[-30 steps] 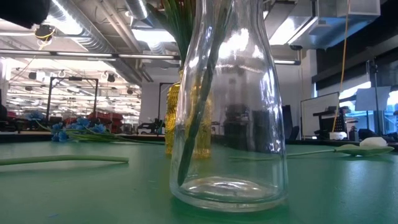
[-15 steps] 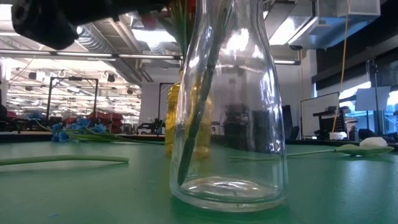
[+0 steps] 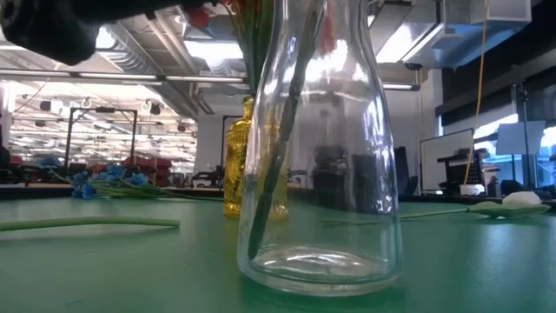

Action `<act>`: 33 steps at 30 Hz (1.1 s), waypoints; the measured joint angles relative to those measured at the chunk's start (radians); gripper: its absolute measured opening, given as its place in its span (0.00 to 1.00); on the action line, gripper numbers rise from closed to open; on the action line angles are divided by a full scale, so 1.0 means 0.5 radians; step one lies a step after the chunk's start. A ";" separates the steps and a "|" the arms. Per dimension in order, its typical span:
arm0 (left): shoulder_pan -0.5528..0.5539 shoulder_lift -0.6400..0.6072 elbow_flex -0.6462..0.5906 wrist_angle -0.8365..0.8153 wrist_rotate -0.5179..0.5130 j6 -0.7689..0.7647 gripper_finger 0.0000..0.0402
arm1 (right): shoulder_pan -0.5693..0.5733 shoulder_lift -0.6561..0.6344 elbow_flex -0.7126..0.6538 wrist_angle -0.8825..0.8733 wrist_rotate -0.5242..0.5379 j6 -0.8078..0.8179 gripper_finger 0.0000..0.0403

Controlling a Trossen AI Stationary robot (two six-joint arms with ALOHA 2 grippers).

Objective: Sort flowers into vase by color
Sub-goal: Put the dark red tulip into the yellow vase

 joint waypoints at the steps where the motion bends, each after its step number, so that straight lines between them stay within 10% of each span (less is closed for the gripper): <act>1: -0.029 -0.009 0.008 0.000 -0.061 0.069 0.00 | 0.000 0.000 0.000 0.000 0.000 0.001 0.57; 33: -0.063 -0.010 0.176 -0.265 -0.358 0.334 0.00 | 0.000 0.051 0.000 -0.008 -0.053 0.012 0.57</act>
